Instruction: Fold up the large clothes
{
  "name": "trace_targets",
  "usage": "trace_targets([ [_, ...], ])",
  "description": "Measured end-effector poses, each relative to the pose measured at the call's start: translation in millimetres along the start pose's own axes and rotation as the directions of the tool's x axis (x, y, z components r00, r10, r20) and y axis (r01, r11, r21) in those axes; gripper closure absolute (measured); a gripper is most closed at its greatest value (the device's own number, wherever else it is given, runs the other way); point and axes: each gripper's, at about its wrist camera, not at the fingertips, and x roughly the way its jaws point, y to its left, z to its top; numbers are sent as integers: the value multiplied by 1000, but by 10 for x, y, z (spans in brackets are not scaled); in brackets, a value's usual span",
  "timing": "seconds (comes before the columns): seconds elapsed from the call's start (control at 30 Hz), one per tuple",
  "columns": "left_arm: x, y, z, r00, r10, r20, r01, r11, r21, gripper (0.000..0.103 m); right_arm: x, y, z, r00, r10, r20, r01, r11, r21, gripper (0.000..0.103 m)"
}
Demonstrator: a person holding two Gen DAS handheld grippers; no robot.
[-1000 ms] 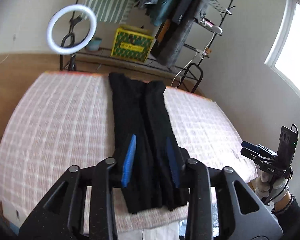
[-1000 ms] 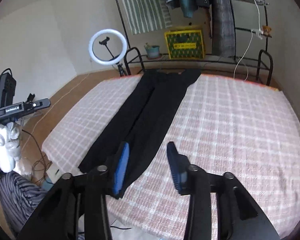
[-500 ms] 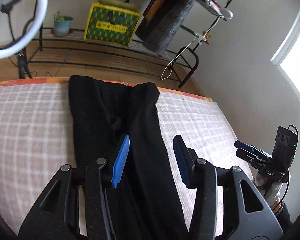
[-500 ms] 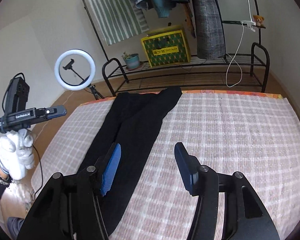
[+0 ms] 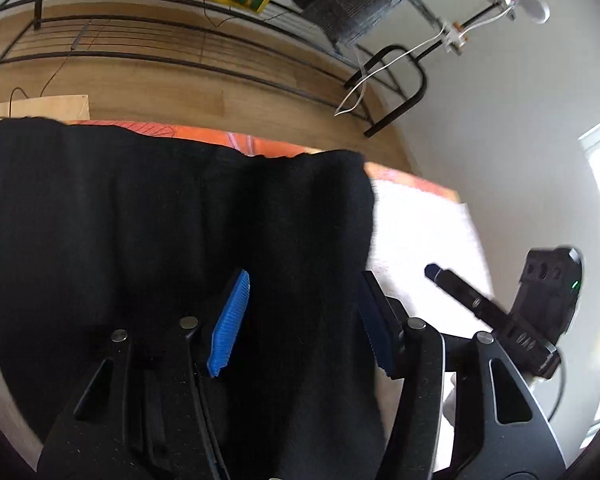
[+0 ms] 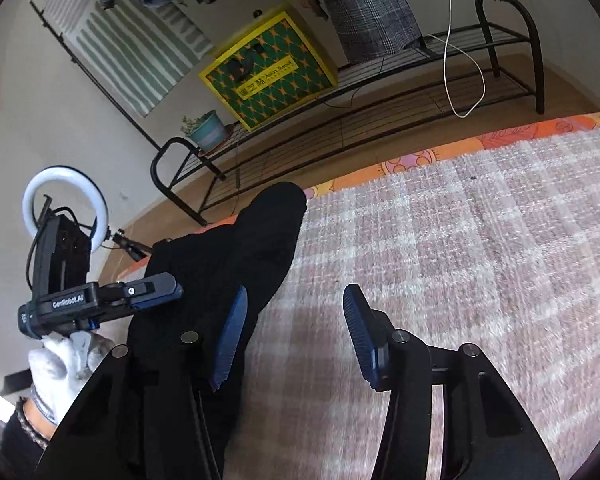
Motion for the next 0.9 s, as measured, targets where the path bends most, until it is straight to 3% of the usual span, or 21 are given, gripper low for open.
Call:
trace_targets([
  [0.07,76,32,-1,999,-38,-3,38,999,-19,46,134,-50,63,1000,21,0,-21,999,30,54],
  [0.1,98,33,-5,999,-43,5,43,999,-15,51,197,-60,94,1000,30,-5,-30,999,38,54],
  [0.13,94,32,-13,999,-42,15,42,999,-7,70,245,-61,118,999,34,-5,-34,999,42,54],
  [0.2,117,22,-35,999,-36,20,36,999,7,94,365,-50,173,999,48,-19,-47,998,38,54],
  [0.27,96,11,-70,999,-29,44,28,999,25,98,482,-43,214,998,53,-37,-51,998,47,54],
  [0.47,-103,-28,-178,989,10,147,-17,999,44,101,779,13,324,995,76,-70,-70,994,88,56],
  [0.57,-231,9,-265,978,34,204,-38,999,12,101,904,199,398,990,111,-85,-107,993,57,98],
  [0.63,-251,90,-314,969,93,227,-87,996,-36,101,931,492,463,996,63,-68,-68,996,-65,98],
  [0.7,-166,149,-331,966,131,224,-119,991,-64,101,1015,816,512,998,-61,-33,51,968,-245,99],
  [0.83,-148,184,-298,979,112,170,-101,992,-74,96,1356,964,464,967,-246,-68,208,913,-351,99],
  [0.9,-286,187,-278,978,92,190,-80,994,-71,90,1329,967,458,964,-260,-60,219,899,-378,95],
])
